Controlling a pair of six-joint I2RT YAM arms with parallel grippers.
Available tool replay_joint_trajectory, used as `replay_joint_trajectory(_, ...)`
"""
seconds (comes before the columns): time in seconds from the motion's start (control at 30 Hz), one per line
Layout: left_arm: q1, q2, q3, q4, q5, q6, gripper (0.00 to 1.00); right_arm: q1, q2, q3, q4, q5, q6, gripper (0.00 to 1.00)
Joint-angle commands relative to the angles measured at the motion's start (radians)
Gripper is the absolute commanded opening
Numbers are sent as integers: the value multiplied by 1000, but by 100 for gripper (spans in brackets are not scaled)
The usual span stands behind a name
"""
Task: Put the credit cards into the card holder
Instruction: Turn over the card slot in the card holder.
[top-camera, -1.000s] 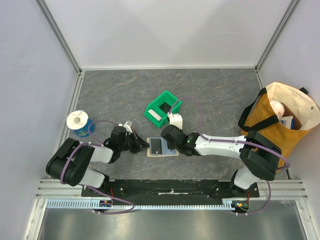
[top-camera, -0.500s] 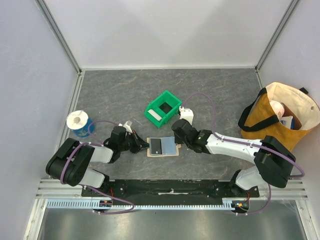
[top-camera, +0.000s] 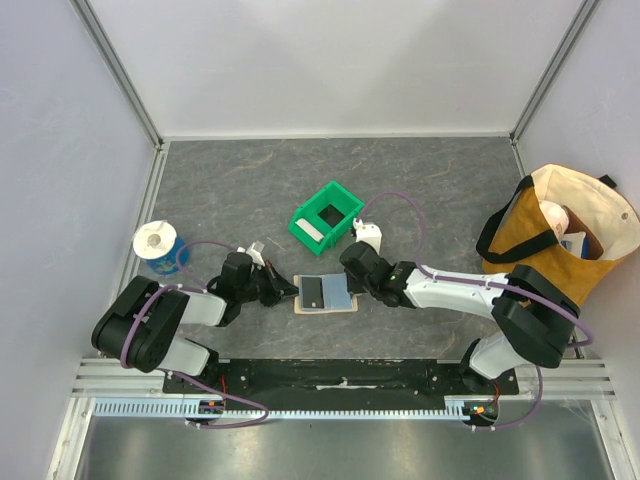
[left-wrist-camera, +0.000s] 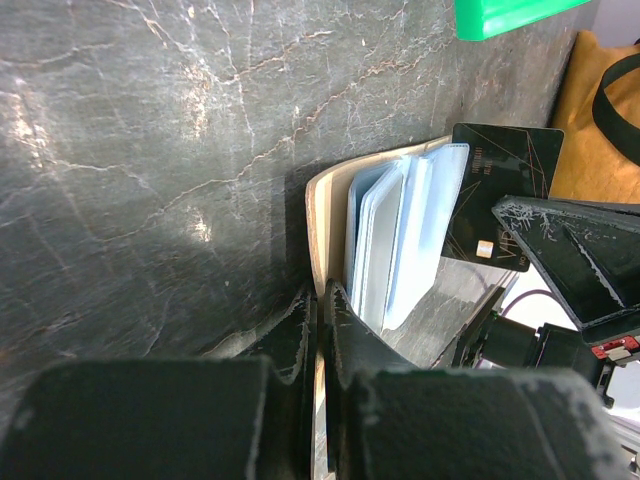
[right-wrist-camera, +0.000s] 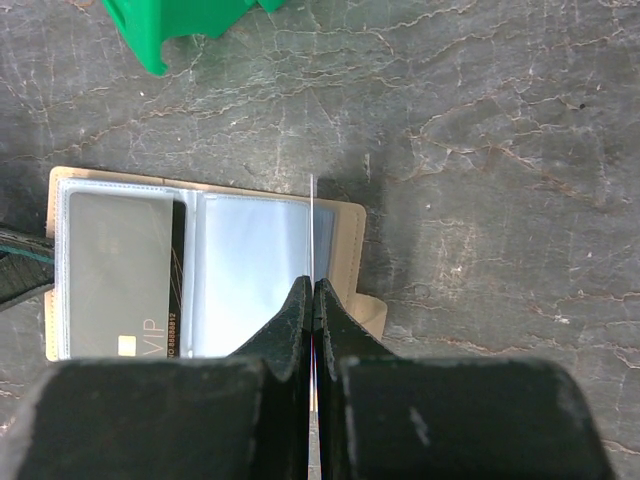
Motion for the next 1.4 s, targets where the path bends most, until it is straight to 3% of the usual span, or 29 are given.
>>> replay_joint_trajectory(0.0,-9,36,-25,-137,-78,20,2,2,16,-15,42,-20,10,0)
replay_joint_trajectory(0.53,-11,38,-25,-135,-75,20,2,7,28,10,66,-116,25,0)
replay_joint_trajectory(1.03,-9,36,-34,-126,-78,19,2,7,79,102,209,-270,36,0)
replay_joint_trajectory(1.23,-11,44,-34,-123,-81,19,2,10,125,114,295,-410,30,0)
replay_joint_trajectory(1.37,-9,51,-35,-120,-81,19,2,10,74,80,316,-389,36,0)
